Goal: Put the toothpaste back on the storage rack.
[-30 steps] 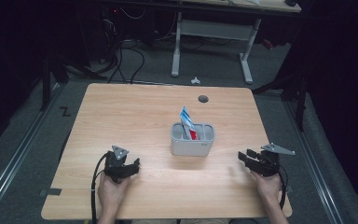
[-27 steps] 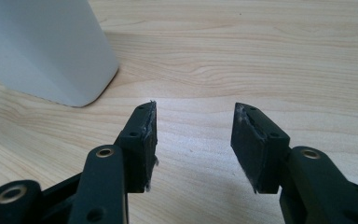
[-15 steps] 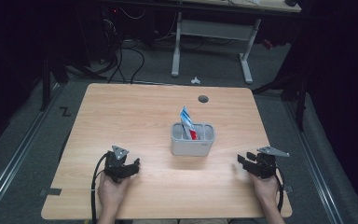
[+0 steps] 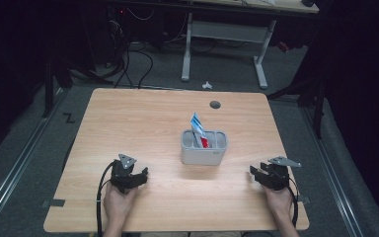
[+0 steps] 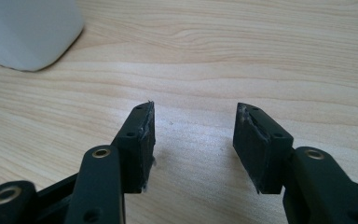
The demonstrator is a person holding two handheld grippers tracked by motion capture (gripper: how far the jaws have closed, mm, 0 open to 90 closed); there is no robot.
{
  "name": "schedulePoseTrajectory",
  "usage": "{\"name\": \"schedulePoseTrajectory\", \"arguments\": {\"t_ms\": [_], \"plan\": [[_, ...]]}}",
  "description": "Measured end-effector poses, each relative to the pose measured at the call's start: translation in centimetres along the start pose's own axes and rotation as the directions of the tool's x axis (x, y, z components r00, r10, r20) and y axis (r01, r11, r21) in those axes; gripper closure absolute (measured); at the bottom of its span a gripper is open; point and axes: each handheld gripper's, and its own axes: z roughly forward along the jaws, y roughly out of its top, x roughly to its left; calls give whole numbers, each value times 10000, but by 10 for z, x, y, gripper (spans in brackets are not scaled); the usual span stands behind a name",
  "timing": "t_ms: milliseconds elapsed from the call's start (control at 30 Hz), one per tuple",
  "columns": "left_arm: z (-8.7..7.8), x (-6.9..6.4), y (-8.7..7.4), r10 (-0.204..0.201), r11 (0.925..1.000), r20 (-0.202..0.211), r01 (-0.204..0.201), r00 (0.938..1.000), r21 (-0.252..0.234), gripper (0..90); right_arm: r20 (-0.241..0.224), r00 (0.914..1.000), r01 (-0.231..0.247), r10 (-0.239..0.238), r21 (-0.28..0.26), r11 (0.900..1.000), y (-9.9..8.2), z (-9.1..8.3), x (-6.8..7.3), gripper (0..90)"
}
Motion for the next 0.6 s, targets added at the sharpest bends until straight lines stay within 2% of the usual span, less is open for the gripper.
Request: {"name": "schedulePoseTrajectory", "arguments": {"t_ms": [367,567,600], "plan": [[0,0,0,1,10000,1,-1,10000,1,278,200,9997,159,-161,108,9998,-2,4,2,472],[0,0,0,5,10000,1,-5,10000,2,279,461,9977,490,-498,176,9986,-3,5,5,451],[0,0,0,3,10000,4,-3,10000,3,278,543,9962,670,-680,202,9975,-3,5,6,447]]}}
